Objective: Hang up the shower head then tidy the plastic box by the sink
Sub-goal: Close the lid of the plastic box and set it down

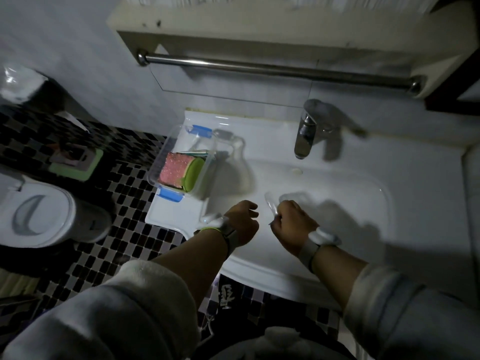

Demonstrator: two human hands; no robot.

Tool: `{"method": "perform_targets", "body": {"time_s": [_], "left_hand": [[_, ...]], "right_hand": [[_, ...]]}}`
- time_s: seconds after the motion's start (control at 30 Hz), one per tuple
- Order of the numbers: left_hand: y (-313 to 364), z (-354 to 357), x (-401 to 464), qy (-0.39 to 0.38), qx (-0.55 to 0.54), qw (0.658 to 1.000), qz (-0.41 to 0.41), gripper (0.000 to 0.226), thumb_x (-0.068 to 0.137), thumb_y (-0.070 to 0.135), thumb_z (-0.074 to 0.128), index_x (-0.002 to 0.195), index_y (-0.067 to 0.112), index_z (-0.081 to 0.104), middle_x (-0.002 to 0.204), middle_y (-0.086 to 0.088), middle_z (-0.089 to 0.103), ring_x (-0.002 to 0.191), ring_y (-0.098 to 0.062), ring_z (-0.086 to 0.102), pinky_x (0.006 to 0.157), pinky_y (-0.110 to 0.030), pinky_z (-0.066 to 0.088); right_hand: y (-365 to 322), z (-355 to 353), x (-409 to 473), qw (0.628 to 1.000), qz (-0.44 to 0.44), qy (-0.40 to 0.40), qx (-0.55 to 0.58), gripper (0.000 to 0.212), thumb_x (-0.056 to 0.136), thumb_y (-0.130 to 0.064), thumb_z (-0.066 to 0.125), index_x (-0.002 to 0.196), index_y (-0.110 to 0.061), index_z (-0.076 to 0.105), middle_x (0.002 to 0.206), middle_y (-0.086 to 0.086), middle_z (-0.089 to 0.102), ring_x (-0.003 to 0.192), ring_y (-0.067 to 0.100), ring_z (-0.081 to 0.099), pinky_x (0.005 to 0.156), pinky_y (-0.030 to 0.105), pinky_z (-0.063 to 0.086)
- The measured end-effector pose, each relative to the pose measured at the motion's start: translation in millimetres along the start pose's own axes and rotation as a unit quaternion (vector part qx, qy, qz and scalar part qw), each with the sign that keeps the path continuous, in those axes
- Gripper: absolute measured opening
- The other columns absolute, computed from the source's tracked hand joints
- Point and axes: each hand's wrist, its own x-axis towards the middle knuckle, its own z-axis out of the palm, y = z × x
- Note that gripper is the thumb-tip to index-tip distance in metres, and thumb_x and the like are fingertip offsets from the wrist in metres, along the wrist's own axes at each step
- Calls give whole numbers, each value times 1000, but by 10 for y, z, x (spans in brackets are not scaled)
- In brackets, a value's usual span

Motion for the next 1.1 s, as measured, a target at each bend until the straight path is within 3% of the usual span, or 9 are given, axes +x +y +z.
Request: {"method": "perform_targets", "body": {"time_s": [0.07,0.27,0.4,0.53,0.6,0.8,0.9,1.0,1.1], "left_hand": [[36,-40,-49,-3,20,1000,5,48,89,8,57,135,17,51,131,-1,64,120,-19,59,96,-24,46],[97,-150,-157,-6,65,998,-5,48,90,12,58,137,16,49,136,-4,60,124,-22,57,108,-32,43],[109,-290,-261,8,83,997,-7,51,89,17,58,139,17,47,139,-3,58,127,-21,55,110,-35,41],[109,-362,-318,33,100,994,-14,54,90,20,59,142,16,44,139,-7,56,127,-25,54,109,-35,41],[121,-408,-336,45,88,995,-20,55,91,20,60,143,14,43,138,-9,55,126,-26,53,108,-33,41],[213,-570,-438,66,33,996,-54,53,94,26,58,141,9,40,141,-11,53,129,-29,51,107,-32,38],[228,-661,-490,82,2,993,-80,54,92,32,57,138,10,43,136,-9,58,126,-30,53,107,-33,39],[243,-738,-529,98,-39,990,-93,52,88,35,56,134,10,52,127,-10,62,120,-33,58,104,-35,44],[-149,-691,10,130,-100,980,-112,59,66,52,51,112,18,65,108,-11,73,101,-35,68,94,-48,54]], "right_hand": [[-128,-144,-9,1000,18,17,12,22,91,-29,43,74,-30,30,96,-15,34,60,5,38,51,26,26],[-313,-311,62,997,62,53,4,19,82,-30,48,76,-20,34,87,1,44,59,18,42,50,28,27],[-455,-480,24,992,53,109,29,17,88,-30,50,85,-18,40,87,0,49,65,22,52,56,31,37],[-541,-596,23,986,52,132,88,13,94,-34,49,92,-27,38,80,-3,55,65,18,57,61,34,51],[-609,-675,27,981,49,141,125,12,96,-35,49,97,-29,38,84,-1,60,69,20,60,64,36,55],[-771,-881,53,965,46,182,184,23,98,-34,50,119,-29,42,106,-4,56,86,22,57,73,29,41],[-834,-981,87,953,38,210,215,20,96,-36,52,115,-31,46,100,-6,61,85,22,60,72,30,44],[-902,-1093,117,949,30,213,232,16,96,-34,52,111,-30,51,84,-11,63,72,11,58,58,24,40],[-966,-1175,153,947,16,204,245,17,96,-35,53,111,-29,54,82,-8,62,74,12,59,56,21,37]]}}
